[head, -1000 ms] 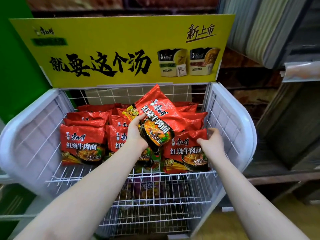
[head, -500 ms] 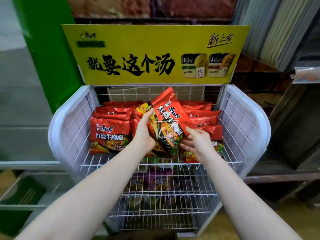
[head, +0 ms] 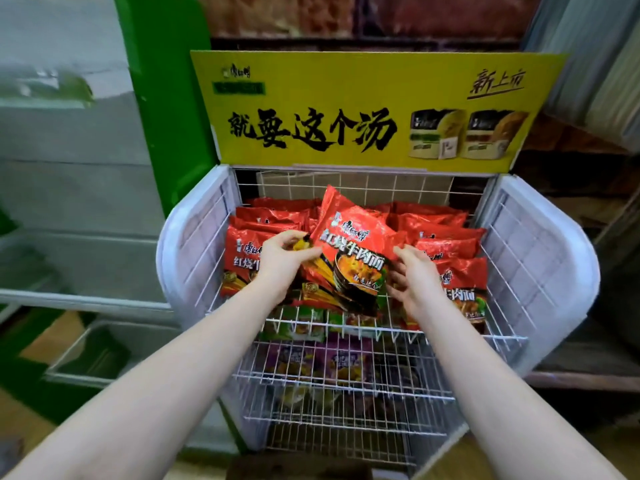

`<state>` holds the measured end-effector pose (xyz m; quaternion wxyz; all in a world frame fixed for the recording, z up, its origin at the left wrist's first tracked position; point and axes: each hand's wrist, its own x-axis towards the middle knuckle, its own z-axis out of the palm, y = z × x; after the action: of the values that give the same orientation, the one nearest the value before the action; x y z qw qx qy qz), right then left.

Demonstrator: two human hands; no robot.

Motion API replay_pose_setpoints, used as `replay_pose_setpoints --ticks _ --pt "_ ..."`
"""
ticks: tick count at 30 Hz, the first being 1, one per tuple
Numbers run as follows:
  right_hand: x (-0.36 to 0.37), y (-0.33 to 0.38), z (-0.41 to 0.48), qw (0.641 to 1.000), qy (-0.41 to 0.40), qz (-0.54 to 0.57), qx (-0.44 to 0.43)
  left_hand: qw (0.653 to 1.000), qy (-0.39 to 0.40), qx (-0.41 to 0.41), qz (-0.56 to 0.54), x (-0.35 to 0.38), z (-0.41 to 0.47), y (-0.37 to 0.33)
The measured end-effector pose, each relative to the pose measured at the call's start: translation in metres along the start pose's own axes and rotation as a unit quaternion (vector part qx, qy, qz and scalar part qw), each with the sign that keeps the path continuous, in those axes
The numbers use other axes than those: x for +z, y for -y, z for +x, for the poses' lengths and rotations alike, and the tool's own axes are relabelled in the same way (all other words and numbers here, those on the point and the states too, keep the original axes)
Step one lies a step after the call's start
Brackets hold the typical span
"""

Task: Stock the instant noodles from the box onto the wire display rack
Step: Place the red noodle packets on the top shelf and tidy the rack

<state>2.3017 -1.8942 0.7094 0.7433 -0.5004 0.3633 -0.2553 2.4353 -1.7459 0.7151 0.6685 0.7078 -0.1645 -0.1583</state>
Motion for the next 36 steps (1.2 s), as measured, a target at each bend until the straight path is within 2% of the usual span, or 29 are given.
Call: replay_pose_setpoints --ticks 3,7,12,18,24,31,36 --pt "-0.002 -0.003 0.003 0.999 -0.002 -0.036 -0.014 0.995 0.015 0.002 0.094 0.000 0.001 0.013" --pt "-0.004 -0.013 0.008 0.998 0.009 -0.064 -0.001 0.978 0.017 -0.040 0.206 0.008 0.003 0.032" --pt "-0.006 -0.025 0.012 0.996 0.022 -0.075 0.040 0.960 0.044 -0.105 0.255 0.020 0.001 0.050" --pt "-0.004 -0.020 0.017 0.997 0.002 -0.070 0.033 0.957 0.055 -0.156 0.239 0.019 0.006 0.044" --pt "0.004 0.000 0.004 0.997 -0.030 -0.065 -0.039 0.958 0.023 -0.095 0.270 0.005 0.004 0.019" --pt "0.033 0.003 -0.048 0.993 -0.052 -0.038 -0.101 0.986 0.032 -0.007 0.163 -0.034 -0.018 -0.001" --pt "0.053 -0.016 -0.089 0.991 -0.055 -0.012 -0.118 0.994 0.040 0.060 0.086 -0.068 -0.043 0.002"
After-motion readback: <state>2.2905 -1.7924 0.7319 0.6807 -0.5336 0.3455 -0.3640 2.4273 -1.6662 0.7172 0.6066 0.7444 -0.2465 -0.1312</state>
